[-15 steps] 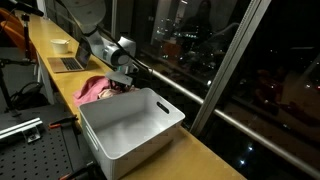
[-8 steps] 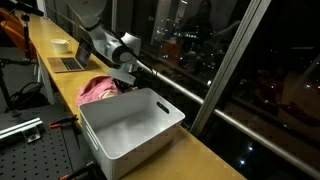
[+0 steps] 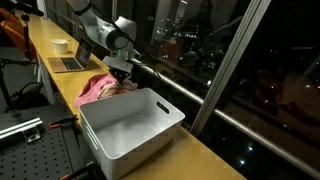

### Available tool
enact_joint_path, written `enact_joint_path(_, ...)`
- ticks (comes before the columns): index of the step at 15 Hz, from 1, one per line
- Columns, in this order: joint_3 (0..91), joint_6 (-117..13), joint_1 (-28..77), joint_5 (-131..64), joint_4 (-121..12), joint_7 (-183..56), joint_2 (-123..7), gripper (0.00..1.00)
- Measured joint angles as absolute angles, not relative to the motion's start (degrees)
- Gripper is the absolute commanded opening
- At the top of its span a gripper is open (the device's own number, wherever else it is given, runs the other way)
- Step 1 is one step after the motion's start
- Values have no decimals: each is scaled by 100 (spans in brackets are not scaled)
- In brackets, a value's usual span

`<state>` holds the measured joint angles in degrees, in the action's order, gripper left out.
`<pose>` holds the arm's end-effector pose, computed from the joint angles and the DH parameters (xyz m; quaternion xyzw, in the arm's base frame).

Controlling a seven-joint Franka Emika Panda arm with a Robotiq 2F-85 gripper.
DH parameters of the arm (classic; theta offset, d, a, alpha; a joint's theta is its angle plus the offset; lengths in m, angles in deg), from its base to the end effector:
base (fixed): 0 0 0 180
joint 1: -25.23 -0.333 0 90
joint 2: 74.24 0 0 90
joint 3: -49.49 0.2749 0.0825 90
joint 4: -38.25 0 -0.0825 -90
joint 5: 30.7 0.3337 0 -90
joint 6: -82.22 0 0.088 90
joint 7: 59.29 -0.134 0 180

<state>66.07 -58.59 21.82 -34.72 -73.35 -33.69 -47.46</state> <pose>0.5433 0.1929 0.2269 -0.9168 -0.3959 -0.0338 0.0394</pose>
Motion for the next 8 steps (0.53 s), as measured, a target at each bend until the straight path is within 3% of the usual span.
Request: enact_joint_path(8, 6753, -5855, 2185, -2916, -8310, -3219, -6637, 3)
